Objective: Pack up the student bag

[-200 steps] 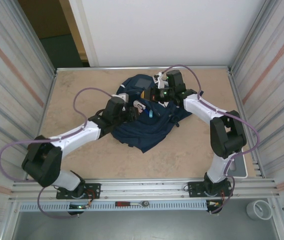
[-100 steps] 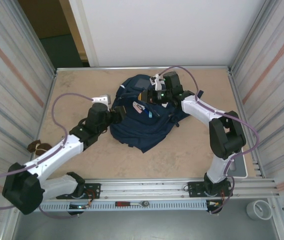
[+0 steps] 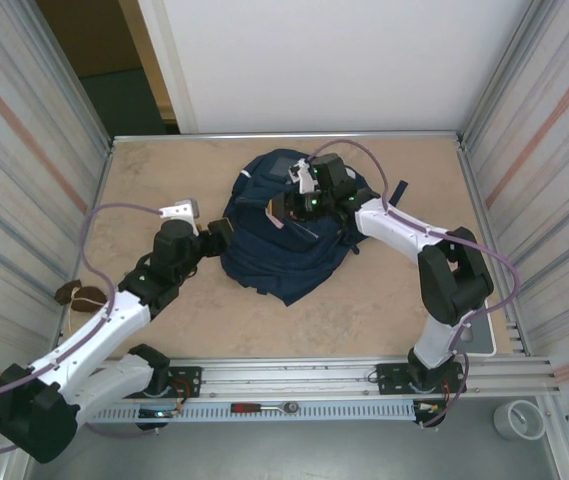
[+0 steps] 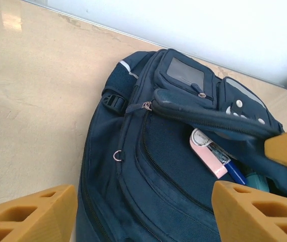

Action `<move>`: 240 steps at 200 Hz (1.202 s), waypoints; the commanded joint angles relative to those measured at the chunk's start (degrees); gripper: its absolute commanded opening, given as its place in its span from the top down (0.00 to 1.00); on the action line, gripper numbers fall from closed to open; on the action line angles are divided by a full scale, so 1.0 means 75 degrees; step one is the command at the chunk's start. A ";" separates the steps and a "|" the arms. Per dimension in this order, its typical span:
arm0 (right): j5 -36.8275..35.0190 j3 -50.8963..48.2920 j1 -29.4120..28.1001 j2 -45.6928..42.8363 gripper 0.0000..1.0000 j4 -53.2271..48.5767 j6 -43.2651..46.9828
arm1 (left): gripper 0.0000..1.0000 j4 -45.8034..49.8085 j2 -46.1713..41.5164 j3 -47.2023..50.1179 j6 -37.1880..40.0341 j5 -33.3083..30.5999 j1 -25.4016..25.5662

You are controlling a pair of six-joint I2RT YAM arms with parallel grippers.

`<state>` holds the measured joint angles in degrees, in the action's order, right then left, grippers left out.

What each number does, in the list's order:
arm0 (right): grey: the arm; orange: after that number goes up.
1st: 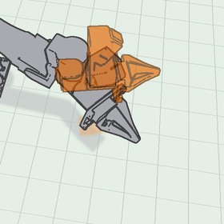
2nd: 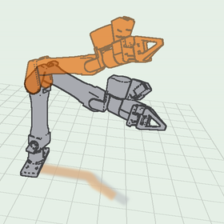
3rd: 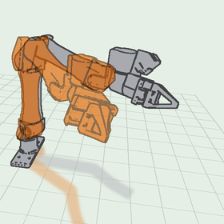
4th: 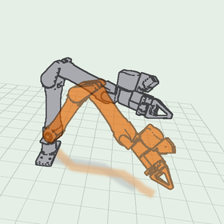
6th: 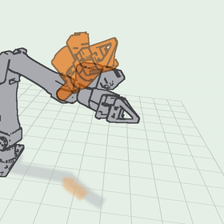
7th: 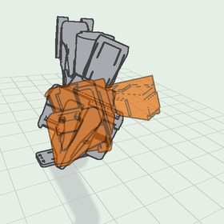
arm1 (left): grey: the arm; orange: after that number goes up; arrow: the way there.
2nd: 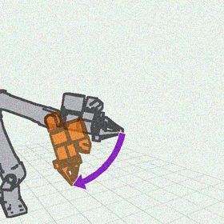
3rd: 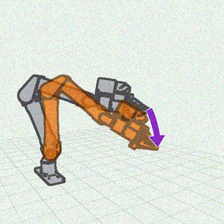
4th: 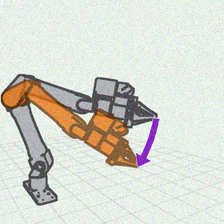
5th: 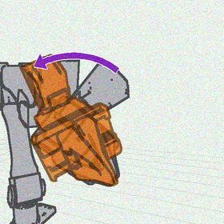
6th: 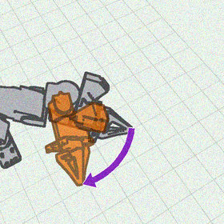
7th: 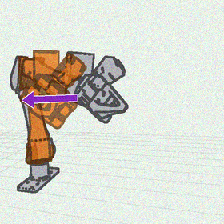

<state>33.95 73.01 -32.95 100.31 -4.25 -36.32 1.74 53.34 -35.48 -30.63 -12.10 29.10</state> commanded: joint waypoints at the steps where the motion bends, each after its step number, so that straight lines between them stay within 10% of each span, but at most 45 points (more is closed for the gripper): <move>1: -0.0213 -0.0331 -0.0477 -0.0523 0.72 -0.0442 0.0401 | 0.28 0.0109 -0.0238 0.0056 0.0221 -0.0140 -0.0116; 55: -0.1067 -0.1376 -0.0638 -0.1942 0.60 -0.0991 0.0752 | 0.26 -0.0297 0.0461 -0.0098 0.0235 0.0318 -0.0281; 111: -0.1227 -0.2220 0.0960 -0.2820 0.52 -0.1111 0.0928 | 0.24 -0.0124 0.2250 -0.1134 0.0552 0.0980 -0.0318; 240: -0.1989 -0.3000 0.1523 -0.1732 0.38 0.0007 0.0658 | 0.21 0.0777 0.5169 -0.2960 0.1022 0.1797 -0.0996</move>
<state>19.49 49.89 -21.12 86.02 -6.66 -31.00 5.10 90.45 -56.55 -24.16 -1.06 21.71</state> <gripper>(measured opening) 0.620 0.793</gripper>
